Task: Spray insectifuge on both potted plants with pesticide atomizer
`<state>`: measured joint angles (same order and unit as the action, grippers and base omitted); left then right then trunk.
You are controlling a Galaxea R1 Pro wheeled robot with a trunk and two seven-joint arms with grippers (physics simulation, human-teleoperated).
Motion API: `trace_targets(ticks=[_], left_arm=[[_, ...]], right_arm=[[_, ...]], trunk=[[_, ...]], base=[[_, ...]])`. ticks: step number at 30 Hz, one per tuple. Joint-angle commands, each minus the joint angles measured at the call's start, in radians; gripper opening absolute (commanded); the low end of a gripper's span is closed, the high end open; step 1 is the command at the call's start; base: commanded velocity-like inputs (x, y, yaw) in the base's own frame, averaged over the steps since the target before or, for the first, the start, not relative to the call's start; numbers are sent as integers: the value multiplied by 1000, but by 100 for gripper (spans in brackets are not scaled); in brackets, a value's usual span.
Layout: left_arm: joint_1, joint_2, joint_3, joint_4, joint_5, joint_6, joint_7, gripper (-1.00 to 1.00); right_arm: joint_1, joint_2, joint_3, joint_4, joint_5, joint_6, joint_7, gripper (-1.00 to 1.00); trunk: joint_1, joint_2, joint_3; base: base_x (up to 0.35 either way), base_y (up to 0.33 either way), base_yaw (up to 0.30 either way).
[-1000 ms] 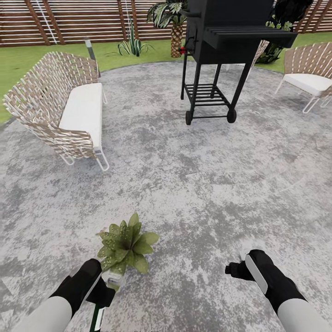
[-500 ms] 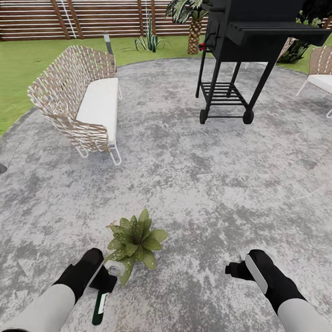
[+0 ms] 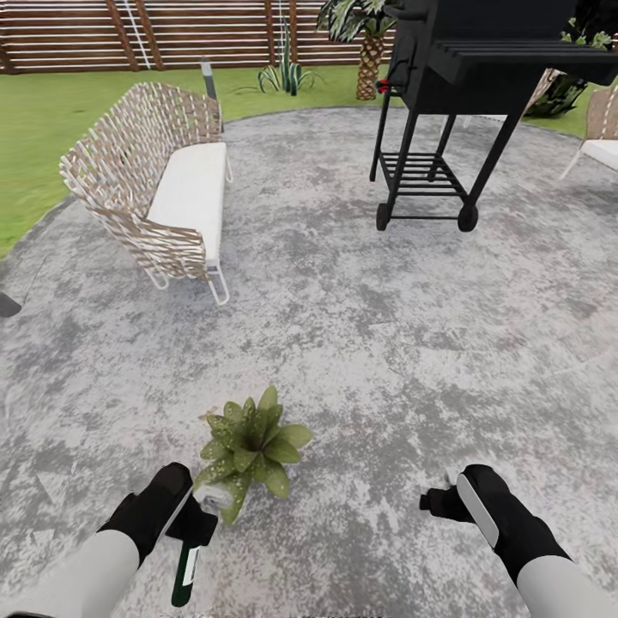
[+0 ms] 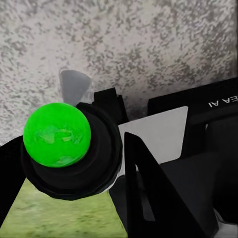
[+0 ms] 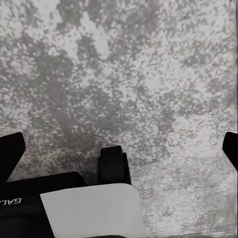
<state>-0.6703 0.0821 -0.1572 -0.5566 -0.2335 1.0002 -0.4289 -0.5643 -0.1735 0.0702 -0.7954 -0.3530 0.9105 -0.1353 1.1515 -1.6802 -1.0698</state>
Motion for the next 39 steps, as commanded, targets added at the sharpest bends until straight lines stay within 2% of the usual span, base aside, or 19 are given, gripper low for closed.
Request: trace_targets(ticks=[1, 8, 15, 28, 39], left_arm=[[0, 1, -4, -2, -10, 2, -10, -100], [0, 2, -3, 0, -10, 2, -10, -100], [0, 2, -4, 0, -9, 3, -11, -100], [0, 1, -4, 0, -9, 3, -10, -100], [0, 2, -4, 0, -10, 4, -10, -100]], right_arm=[[0, -1, 5, -1, -11, 2, -9, 100], [0, -1, 5, -1, -11, 2, -9, 100], [0, -1, 5, -1, -10, 2, -9, 100], [0, -1, 5, -1, -9, 2, -9, 100], [0, -1, 5, -1, -9, 2, -9, 100]], trunk=[[0, 0, -1], [0, 0, -6], [0, 0, -6], [0, 0, -13], [0, 0, -13]], base=[[-94, -290, 224], [-58, -295, 196], [4, -29, 9], [220, -218, 203], [73, -312, 57]])
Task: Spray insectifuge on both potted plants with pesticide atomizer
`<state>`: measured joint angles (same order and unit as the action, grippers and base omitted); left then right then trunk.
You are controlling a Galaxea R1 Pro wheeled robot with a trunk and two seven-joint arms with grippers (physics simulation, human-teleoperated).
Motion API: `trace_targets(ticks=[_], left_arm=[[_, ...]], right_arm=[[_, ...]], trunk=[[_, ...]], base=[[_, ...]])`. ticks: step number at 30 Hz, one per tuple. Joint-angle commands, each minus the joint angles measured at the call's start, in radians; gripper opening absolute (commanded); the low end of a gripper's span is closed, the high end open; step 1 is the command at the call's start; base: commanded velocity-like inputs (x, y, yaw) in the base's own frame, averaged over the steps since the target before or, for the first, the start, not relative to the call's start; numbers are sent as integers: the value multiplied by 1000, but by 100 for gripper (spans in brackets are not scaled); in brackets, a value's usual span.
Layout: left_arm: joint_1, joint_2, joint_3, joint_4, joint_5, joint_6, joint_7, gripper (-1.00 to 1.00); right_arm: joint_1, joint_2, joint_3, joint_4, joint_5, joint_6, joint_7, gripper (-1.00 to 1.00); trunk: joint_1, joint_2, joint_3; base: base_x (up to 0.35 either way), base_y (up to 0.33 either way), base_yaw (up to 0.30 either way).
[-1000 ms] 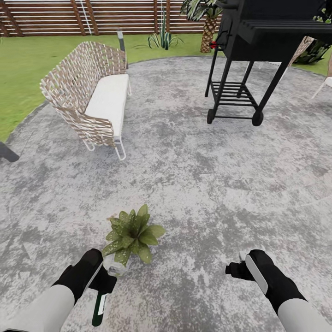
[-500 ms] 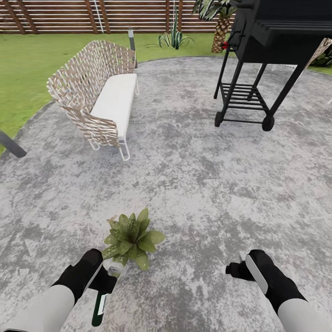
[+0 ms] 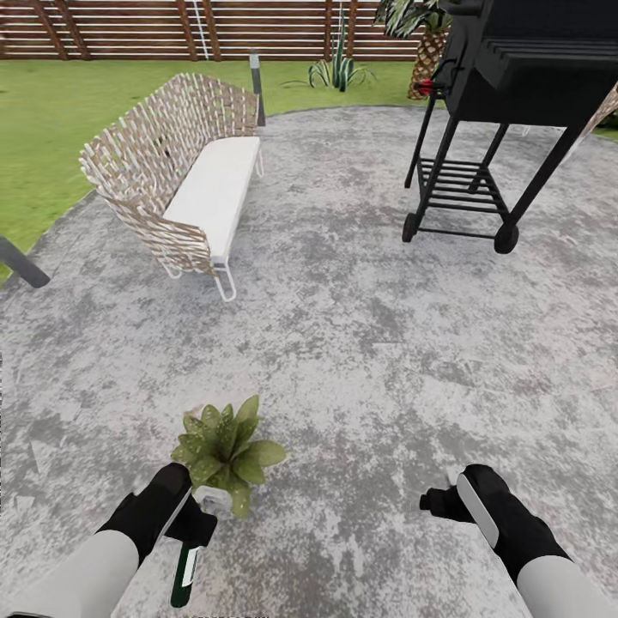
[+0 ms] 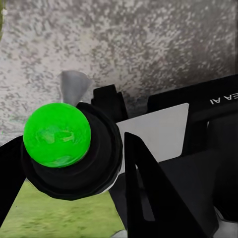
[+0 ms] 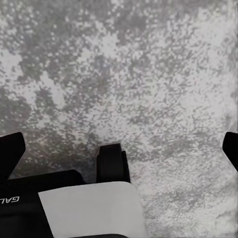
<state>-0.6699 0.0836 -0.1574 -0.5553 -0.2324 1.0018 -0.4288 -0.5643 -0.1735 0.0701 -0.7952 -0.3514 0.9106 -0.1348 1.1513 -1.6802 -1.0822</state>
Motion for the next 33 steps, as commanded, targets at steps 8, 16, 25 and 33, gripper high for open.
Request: trace_targets(ticks=[8, 16, 25, 33], left_arm=[[0, 1, -4, -2, -10, 2, -10, -100], [0, 1, -2, 0, -10, 2, -11, -100], [-2, 1, 78, 0, -10, 2, -10, -100], [-5, 3, 79, -2, -11, 3, -10, -100]], right_arm=[[0, -1, 5, -1, -11, 2, -9, 100], [0, -1, 5, -1, -11, 2, -9, 100], [0, -1, 5, -1, -11, 2, -9, 100], [0, -1, 5, -1, -11, 2, -9, 100]], trunk=[[0, 0, -1], [0, 0, -1], [0, 0, -1], [0, 0, -1]], base=[[0, -300, 249], [1, -277, 254], [149, -187, 45], [11, -10, 0]])
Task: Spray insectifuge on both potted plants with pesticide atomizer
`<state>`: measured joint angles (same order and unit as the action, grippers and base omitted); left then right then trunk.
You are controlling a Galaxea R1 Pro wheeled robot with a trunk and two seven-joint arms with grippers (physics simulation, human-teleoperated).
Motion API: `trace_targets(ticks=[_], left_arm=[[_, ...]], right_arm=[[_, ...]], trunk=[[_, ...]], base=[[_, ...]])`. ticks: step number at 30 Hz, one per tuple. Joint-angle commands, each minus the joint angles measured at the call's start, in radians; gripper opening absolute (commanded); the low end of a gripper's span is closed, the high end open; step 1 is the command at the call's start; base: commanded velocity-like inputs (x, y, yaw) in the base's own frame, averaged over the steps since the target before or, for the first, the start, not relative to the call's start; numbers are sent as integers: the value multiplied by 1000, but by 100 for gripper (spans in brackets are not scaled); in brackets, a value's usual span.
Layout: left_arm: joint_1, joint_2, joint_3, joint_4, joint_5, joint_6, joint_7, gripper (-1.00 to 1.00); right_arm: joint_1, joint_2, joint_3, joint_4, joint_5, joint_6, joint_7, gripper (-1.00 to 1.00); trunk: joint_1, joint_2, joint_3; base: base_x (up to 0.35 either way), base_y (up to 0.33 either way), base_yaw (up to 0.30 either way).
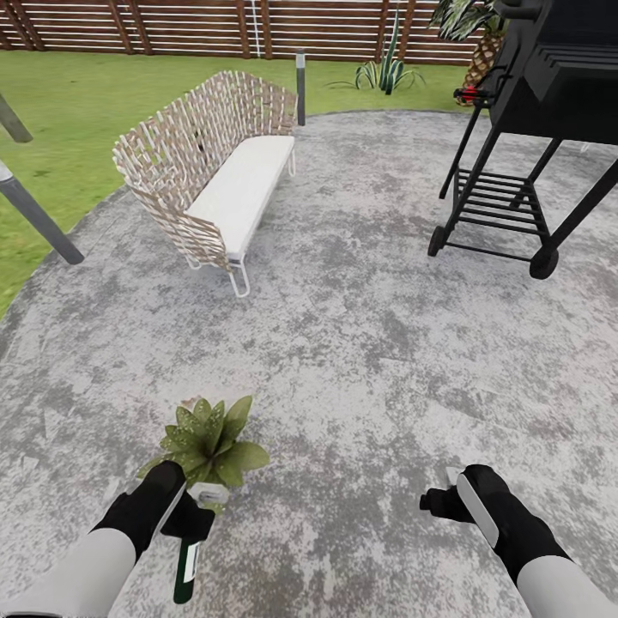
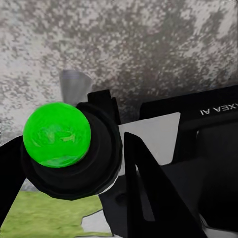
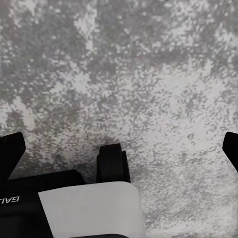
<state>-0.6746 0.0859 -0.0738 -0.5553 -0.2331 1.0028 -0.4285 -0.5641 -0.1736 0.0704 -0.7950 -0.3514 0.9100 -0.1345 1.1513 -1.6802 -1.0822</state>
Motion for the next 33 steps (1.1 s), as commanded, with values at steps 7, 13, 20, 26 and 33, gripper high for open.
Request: trace_targets(ticks=[7, 13, 20, 26, 33], left_arm=[[-28, 39, -2, -2, -14, 2, -9, -100], [-33, 58, -2, -1, -14, 2, -9, -100], [-17, 53, 0, -1, -12, 1, -13, -100], [14, 49, -1, -1, -11, -1, -10, -100], [15, 49, -1, -1, -12, 1, -9, -100]], right_arm=[[0, -1, 5, -1, -11, 3, -10, 100], [0, -1, 5, -1, -11, 3, -10, 100], [0, -3, 5, -1, -11, 3, -10, 100], [0, -3, 5, -1, -11, 3, -10, 100], [0, -3, 5, -1, -11, 3, -10, 100]], trunk=[[0, 0, -1], [0, 0, -1], [0, 0, -3], [0, 0, -6], [0, 0, -6]], base=[[0, 0, 0], [0, 0, 0], [0, 0, 145], [0, 0, 152], [182, -138, 2]])
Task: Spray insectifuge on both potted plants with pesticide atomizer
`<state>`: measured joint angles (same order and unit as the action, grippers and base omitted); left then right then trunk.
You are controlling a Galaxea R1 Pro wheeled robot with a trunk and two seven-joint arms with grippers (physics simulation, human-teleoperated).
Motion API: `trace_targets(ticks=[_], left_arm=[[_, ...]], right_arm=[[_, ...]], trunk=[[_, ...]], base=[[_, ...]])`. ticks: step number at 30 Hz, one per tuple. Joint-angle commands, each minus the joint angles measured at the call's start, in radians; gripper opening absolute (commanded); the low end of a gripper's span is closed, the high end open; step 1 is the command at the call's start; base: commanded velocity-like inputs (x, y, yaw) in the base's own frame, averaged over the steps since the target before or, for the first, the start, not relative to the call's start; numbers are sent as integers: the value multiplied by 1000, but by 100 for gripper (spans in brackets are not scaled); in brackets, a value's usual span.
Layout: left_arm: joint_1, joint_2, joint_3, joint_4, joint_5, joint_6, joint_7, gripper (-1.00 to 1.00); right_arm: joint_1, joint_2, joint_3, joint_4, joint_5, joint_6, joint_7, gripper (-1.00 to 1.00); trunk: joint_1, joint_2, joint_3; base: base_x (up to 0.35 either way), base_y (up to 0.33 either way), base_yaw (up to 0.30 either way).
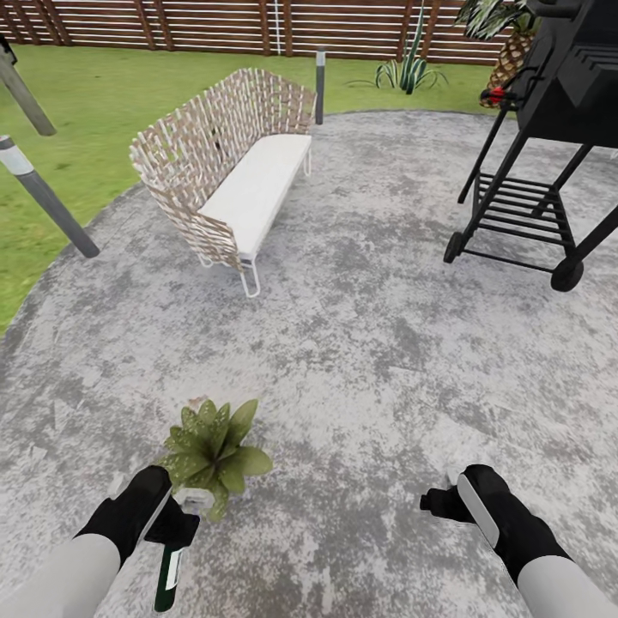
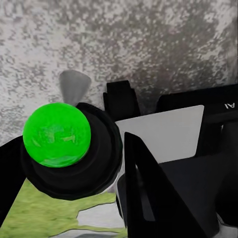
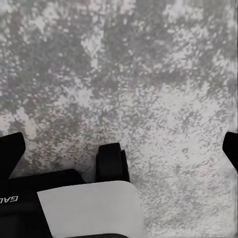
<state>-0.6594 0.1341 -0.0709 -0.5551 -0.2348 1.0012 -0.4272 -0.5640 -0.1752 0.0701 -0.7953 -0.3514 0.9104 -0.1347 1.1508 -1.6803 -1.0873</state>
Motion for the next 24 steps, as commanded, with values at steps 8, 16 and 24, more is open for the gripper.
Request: trace_targets(ticks=[8, 16, 24], left_arm=[[0, 1, -5, -2, -11, 3, -10, -100], [-9, 3, -12, -2, -15, 4, -10, -100], [2, 15, -8, -2, -16, 1, -7, -100]], right_arm=[[0, -1, 5, -1, -11, 2, -10, 100], [0, -1, 5, -1, -11, 2, -10, 100], [0, 0, 5, -1, -11, 2, -10, 100]], trunk=[[0, 0, -1], [0, 0, -1], [0, 0, -1]], base=[[134, -109, 0], [1, -1, 0], [0, 0, 0]])
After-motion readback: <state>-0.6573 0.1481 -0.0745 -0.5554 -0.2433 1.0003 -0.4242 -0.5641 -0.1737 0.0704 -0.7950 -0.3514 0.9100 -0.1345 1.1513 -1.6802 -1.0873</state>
